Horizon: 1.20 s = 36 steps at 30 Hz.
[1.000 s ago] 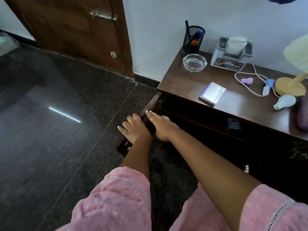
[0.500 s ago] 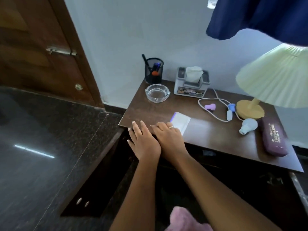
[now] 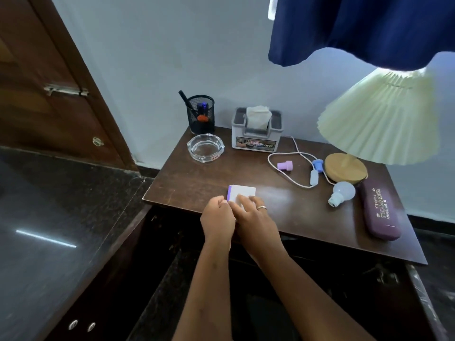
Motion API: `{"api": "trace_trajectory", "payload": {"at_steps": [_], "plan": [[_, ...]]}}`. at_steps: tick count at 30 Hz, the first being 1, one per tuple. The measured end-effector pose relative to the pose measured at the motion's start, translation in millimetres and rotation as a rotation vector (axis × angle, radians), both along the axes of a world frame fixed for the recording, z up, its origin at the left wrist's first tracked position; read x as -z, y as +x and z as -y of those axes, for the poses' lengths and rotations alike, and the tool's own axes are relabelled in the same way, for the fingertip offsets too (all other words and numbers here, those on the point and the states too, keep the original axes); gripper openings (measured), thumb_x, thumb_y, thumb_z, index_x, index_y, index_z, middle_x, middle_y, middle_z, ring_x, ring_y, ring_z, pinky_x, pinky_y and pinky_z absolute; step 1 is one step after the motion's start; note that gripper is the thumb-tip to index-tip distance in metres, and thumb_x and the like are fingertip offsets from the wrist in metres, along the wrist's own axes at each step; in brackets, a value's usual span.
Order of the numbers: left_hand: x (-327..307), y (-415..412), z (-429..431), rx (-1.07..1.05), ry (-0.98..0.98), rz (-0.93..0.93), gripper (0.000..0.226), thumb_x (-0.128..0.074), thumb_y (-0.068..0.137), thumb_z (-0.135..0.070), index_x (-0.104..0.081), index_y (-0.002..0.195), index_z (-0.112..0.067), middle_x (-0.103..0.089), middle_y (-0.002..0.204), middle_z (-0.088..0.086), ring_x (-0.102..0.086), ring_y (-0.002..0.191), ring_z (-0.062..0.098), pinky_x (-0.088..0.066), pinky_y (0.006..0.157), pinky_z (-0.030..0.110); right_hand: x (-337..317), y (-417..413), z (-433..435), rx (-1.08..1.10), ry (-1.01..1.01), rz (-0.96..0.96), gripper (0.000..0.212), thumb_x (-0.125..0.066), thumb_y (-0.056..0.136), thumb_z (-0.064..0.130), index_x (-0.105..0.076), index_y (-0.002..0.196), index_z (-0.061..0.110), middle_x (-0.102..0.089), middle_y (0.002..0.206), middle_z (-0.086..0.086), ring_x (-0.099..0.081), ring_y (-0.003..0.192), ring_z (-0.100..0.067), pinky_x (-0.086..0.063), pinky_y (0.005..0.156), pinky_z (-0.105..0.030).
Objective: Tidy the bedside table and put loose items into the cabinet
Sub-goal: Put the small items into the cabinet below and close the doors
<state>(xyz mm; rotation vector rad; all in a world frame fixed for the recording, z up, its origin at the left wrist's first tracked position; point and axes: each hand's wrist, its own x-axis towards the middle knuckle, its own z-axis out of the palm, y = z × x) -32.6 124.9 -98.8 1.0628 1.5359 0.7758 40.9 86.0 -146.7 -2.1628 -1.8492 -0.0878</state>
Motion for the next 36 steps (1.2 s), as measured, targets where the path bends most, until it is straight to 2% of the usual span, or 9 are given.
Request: {"api": "trace_trajectory", "payload": {"at_steps": [6, 9, 12, 14, 19, 23, 27, 31, 36], "plan": [[-0.6, 14.1, -5.0, 0.027, -0.134, 0.258, 0.026, -0.05, 0.094, -0.026, -0.065, 0.102, -0.006, -0.069, 0.101, 0.012, -0.062, 0.081, 0.02, -0.05, 0.069, 0.025, -11.0, 9.7, 21.8, -0.073, 0.204, -0.107, 0.043, -0.076, 0.071, 0.013, -0.06, 0.11, 0.02, -0.068, 0.106, 0.005, -0.067, 0.101, -0.025, -0.056, 0.055, -0.029], [-7.6, 12.0, -3.8, 0.096, -0.174, 0.501, 0.026, -0.05, 0.096, -0.033, -0.062, 0.088, -0.012, -0.068, 0.076, 0.003, -0.061, 0.061, 0.011, -0.05, 0.056, 0.021, -30.3, 13.1, 29.1, 0.063, 0.322, -0.585, 0.027, -0.049, 0.092, 0.017, -0.059, 0.117, 0.021, -0.067, 0.103, 0.007, -0.062, 0.09, -0.004, -0.049, 0.076, -0.019], [-6.4, 10.2, 4.3, 0.206, -0.117, 0.434, 0.029, -0.06, 0.09, -0.032, -0.062, 0.112, -0.014, -0.069, 0.093, 0.004, -0.061, 0.074, 0.014, -0.047, 0.066, 0.026, -41.4, 22.6, 31.2, 0.284, 0.351, -1.045, 0.027, -0.054, 0.091, 0.032, -0.057, 0.117, 0.026, -0.066, 0.106, 0.007, -0.065, 0.094, -0.007, -0.053, 0.088, -0.028], [-8.6, 10.1, 12.5, 0.2, -0.13, 0.351, 0.025, -0.066, 0.086, -0.022, -0.062, 0.11, -0.015, -0.068, 0.094, 0.002, -0.062, 0.077, 0.013, -0.048, 0.066, 0.025, -50.5, 28.5, 40.2, 0.409, 0.308, -1.354, 0.013, -0.054, 0.093, 0.024, -0.057, 0.104, 0.03, -0.067, 0.107, -0.002, -0.068, 0.095, -0.018, -0.058, 0.082, -0.041], [-15.1, 3.2, 35.4, 0.464, -0.308, 0.143, 0.017, -0.067, 0.086, -0.018, -0.059, 0.098, -0.011, -0.067, 0.088, 0.005, -0.061, 0.075, 0.014, -0.05, 0.064, 0.027, -62.3, 47.0, 95.6, 0.488, 0.031, -1.766, 0.017, -0.045, 0.099, 0.012, -0.059, 0.107, 0.013, -0.069, 0.102, -0.011, -0.068, 0.09, -0.022, -0.058, 0.075, -0.037], [-15.8, 6.5, 57.5, 0.664, -0.474, 0.0, 0.009, -0.062, 0.09, -0.012, -0.055, 0.093, -0.008, -0.065, 0.083, 0.008, -0.062, 0.072, 0.017, -0.052, 0.066, 0.03, -57.0, 67.6, 130.9, 0.601, -0.251, -1.757, 0.014, -0.048, 0.096, 0.008, -0.062, 0.095, 0.011, -0.068, 0.087, -0.009, -0.065, 0.077, -0.019, -0.058, 0.062, -0.032], [5.0, 25.4, 64.1, 0.545, -0.506, -0.03, 0.026, -0.053, 0.095, -0.014, -0.052, 0.118, 0.0, -0.062, 0.098, 0.017, -0.063, 0.082, 0.027, -0.05, 0.068, 0.036, -40.8, 71.8, 138.1, 0.631, -0.185, -1.701, 0.013, -0.05, 0.095, 0.002, -0.061, 0.094, 0.01, -0.067, 0.091, -0.01, -0.064, 0.081, -0.018, -0.058, 0.061, -0.027], [21.0, 41.9, 78.3, 0.438, -0.586, 0.157, 0.035, -0.046, 0.098, -0.036, -0.055, 0.104, -0.002, -0.059, 0.09, 0.015, -0.06, 0.086, 0.026, -0.051, 0.08, 0.041, -18.4, 63.6, 132.6, 0.524, -0.102, -1.225, 0.03, -0.062, 0.078, -0.011, -0.072, 0.097, 0.01, -0.071, 0.097, -0.011, -0.066, 0.093, -0.024, -0.054, 0.083, -0.034], [37.5, 37.5, 68.9, 0.363, -0.68, 0.158, 0.029, -0.044, 0.099, -0.013, -0.054, 0.125, -0.004, -0.06, 0.117, 0.017, -0.062, 0.102, 0.03, -0.051, 0.078, 0.038, -8.1, 44.4, 115.9, 0.457, -0.237, -1.282, 0.037, -0.049, 0.079, -0.016, -0.072, 0.103, 0.001, -0.066, 0.116, -0.008, -0.058, 0.112, -0.016, -0.05, 0.096, -0.03]]}}
